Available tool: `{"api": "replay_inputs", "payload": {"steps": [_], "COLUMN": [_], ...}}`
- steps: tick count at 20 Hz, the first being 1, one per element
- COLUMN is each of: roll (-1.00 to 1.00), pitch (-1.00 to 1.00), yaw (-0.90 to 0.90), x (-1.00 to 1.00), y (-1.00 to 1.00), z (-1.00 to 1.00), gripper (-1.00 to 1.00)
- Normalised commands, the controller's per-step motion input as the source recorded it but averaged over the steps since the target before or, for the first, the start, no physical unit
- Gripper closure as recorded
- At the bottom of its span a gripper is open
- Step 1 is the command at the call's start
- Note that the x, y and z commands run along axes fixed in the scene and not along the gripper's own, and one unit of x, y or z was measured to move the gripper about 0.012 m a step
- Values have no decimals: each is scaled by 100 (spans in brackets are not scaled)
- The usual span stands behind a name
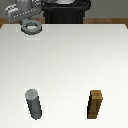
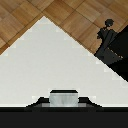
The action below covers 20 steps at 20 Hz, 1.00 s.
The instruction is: Put the loop with the handle onto the peg.
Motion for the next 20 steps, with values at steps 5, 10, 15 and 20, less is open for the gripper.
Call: {"api": "replay_inputs", "payload": {"steps": [5, 10, 15, 20], "roll": [0, 0, 0, 0], "pitch": [0, 0, 0, 0], "yaw": [0, 0, 0, 0], "x": [100, 0, 20, 80], "y": [0, 0, 0, 0], "z": [7, 80, 40, 0], "gripper": [100, 100, 100, 100]}}
